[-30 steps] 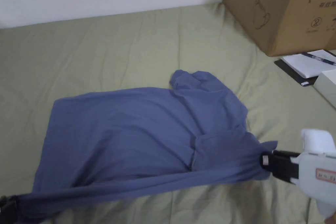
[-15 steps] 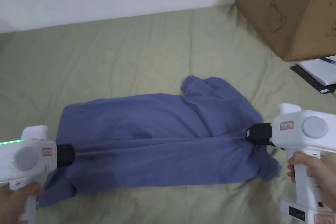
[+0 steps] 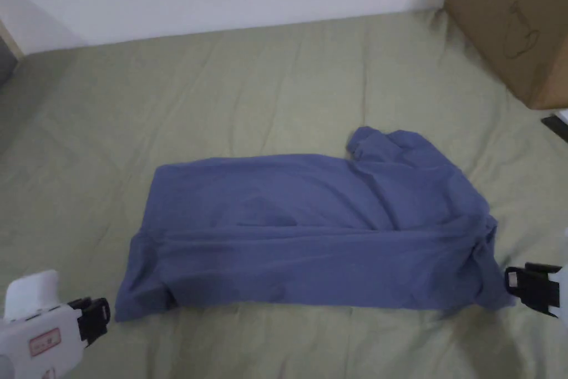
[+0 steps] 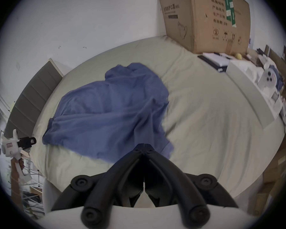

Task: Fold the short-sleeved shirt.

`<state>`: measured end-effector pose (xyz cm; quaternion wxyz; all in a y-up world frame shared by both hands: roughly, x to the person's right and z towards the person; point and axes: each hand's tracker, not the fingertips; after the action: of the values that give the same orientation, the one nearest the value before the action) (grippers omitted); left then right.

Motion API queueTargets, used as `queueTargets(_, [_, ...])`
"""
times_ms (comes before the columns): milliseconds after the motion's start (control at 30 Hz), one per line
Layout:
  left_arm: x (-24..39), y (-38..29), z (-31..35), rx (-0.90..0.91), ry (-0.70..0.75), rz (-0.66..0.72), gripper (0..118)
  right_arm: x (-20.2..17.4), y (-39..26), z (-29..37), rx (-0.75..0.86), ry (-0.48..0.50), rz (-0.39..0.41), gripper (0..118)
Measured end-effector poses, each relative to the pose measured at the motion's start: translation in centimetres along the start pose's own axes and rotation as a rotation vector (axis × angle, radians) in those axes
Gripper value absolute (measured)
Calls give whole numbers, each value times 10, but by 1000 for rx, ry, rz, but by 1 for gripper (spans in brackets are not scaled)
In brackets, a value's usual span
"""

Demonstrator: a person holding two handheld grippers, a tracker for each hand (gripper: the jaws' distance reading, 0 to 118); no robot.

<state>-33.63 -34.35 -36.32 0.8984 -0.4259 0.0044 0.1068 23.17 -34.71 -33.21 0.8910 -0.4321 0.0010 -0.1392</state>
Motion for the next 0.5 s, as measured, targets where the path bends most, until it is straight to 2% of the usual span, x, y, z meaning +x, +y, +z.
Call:
queueTargets(100, [-5,-1,-18,-5,9,1,1,-1,-14,-8,-23,-26,0,0])
queueTargets(133, [-5,1,-25,-6,14,11,13,-1,-18,-9,-30,-31,-3,0])
queueTargets(167, [-6,5,-31,-15,6,21,49,-1,-21,-10,-35,-26,-20,0])
queueTargets(200, [-7,7,-42,-18,-17,49,76,0,-23,-9,-37,-15,-38,0])
queueTargets(233, [-9,10,-53,-19,-42,73,92,1,-24,-9,-33,-5,-53,0])
queueTargets(333, [-10,16,-85,-48,-19,133,94,1,-27,-9,-28,-15,-77,0])
queueTargets(400, [-11,13,-104,-120,-8,151,84,4,-27,-9,-21,-10,-108,0])
queueTargets(433, [-6,8,-108,-120,57,117,76,4,-27,-9,-8,-4,-131,1])
queueTargets(467, [6,5,-104,-86,124,44,66,5,-26,-9,0,3,-144,19])
queueTargets(500, [10,5,-100,-74,110,-17,51,5,-23,-11,1,4,-148,47])
